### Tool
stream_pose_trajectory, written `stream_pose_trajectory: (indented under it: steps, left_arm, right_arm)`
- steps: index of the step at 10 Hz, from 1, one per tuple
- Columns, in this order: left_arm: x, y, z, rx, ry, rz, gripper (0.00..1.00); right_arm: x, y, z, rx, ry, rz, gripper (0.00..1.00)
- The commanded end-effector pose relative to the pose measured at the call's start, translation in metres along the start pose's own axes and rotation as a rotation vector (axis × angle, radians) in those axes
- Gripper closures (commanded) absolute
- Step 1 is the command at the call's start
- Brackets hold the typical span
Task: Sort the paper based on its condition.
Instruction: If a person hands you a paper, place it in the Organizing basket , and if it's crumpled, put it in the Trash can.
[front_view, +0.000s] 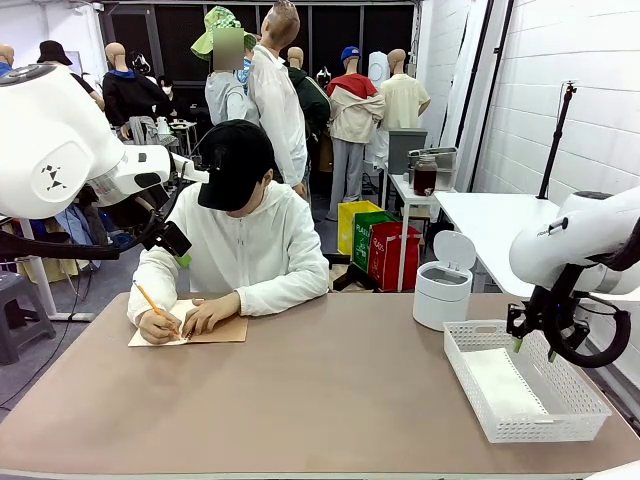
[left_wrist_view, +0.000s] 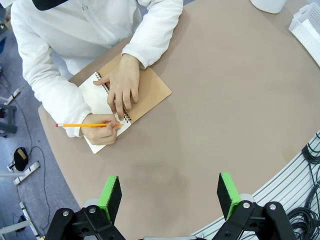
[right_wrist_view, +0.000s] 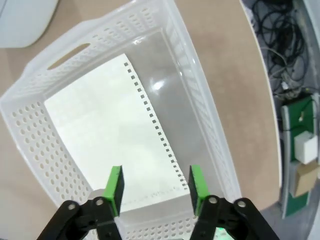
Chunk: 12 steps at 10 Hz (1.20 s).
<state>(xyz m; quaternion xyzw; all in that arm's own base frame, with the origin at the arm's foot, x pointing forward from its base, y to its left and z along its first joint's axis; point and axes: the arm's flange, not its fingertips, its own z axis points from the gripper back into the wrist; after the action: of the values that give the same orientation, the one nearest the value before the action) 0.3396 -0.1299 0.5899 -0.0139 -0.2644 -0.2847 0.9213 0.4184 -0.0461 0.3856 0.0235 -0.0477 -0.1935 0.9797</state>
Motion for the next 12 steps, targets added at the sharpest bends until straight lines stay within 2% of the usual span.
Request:
stream_pose_trajectory:
  steps: [1, 3, 4, 5, 12]
  left_arm:
    - [0.000, 0.001, 0.001, -0.001, -0.002, -0.003, 0.00]
    - [0.000, 0.001, 0.001, -0.001, -0.002, -0.003, 0.00]
    - [0.000, 0.001, 0.001, -0.001, -0.002, -0.003, 0.00]
    - [0.000, 0.001, 0.001, -0.001, -0.002, -0.003, 0.00]
    - [0.000, 0.001, 0.001, -0.001, -0.002, -0.003, 0.00]
  right_arm:
    - [0.007, 0.007, 0.012, -0.048, 0.028, -0.027, 0.00]
    - [0.007, 0.010, 0.019, -0.073, 0.044, -0.042, 0.00]
    - [0.007, 0.010, 0.022, -0.074, 0.022, -0.051, 0.00]
    - [0.006, 0.005, 0.015, -0.021, 0.033, -0.016, 0.00]
    - [0.006, 0.005, 0.015, -0.021, 0.033, -0.016, 0.00]
